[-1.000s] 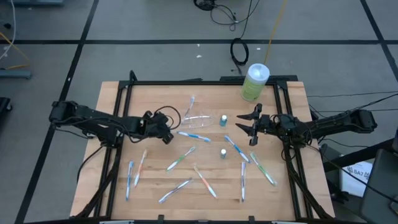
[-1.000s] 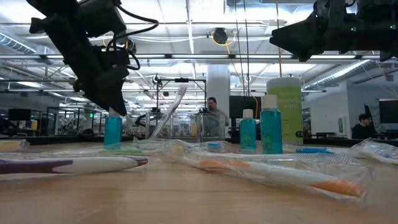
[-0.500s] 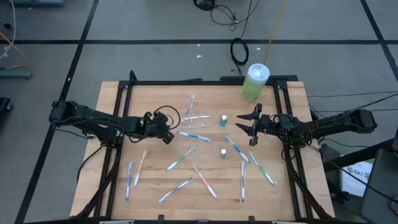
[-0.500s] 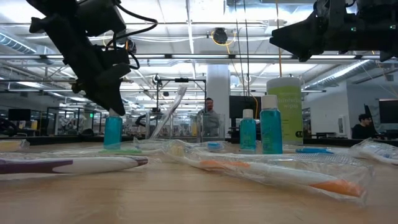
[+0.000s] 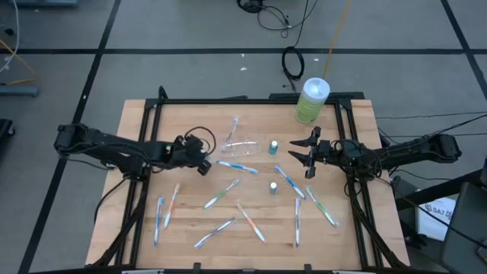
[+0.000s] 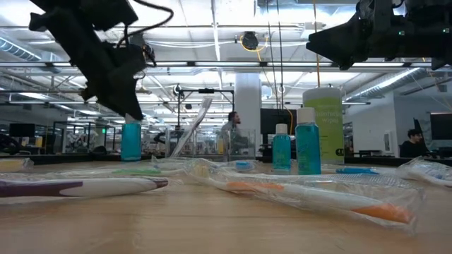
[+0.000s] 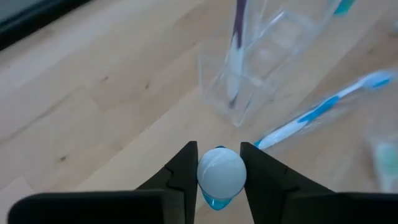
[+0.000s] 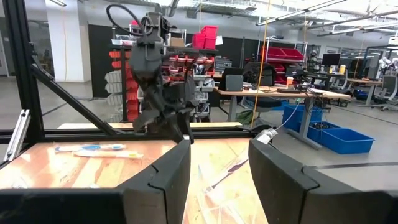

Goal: Pick & Place toothbrushing station
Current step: Put the top left mouthwash into the transparent organizer

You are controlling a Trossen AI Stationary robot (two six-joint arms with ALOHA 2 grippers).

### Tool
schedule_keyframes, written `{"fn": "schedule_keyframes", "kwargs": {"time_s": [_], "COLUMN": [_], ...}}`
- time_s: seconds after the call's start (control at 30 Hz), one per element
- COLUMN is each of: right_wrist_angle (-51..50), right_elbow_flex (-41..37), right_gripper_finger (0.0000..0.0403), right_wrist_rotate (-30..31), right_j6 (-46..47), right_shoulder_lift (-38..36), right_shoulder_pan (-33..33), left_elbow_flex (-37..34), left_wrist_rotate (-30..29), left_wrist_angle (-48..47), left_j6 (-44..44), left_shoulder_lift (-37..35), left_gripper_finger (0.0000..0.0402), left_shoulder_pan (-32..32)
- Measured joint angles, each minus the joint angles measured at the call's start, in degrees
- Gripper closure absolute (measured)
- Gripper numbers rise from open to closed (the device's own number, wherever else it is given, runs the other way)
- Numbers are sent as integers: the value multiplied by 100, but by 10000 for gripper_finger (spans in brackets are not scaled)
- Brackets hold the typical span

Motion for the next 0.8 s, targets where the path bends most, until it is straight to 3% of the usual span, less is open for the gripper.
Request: {"fn": "schedule_keyframes", "kwargs": {"time_s": [0.23,0.4,0.6,0.8], "right_wrist_angle": [1,60,206,216], "right_elbow_flex": [1,1,0,0], "right_gripper_finger": [248,248,248,248], "right_wrist_rotate": [0,2,2,2], "right_j6": [0,-4,-9,-4], "right_shoulder_lift": [0,0,0,2], "right_shoulder_pan": [-1,-2,0,0], "left_elbow_flex": [80,127,137,292], "left_wrist_rotate": [-146,-65,419,794], "left_wrist_angle": [176,1591,3157,3560], "left_j6": [281,1295,2308,2427], "left_shoulder_lift": [-917,-1293,-1063,-305], "left_gripper_finger": [297,300,299,299], "left_shoulder_pan": [-134,-295,-310,-12]}}
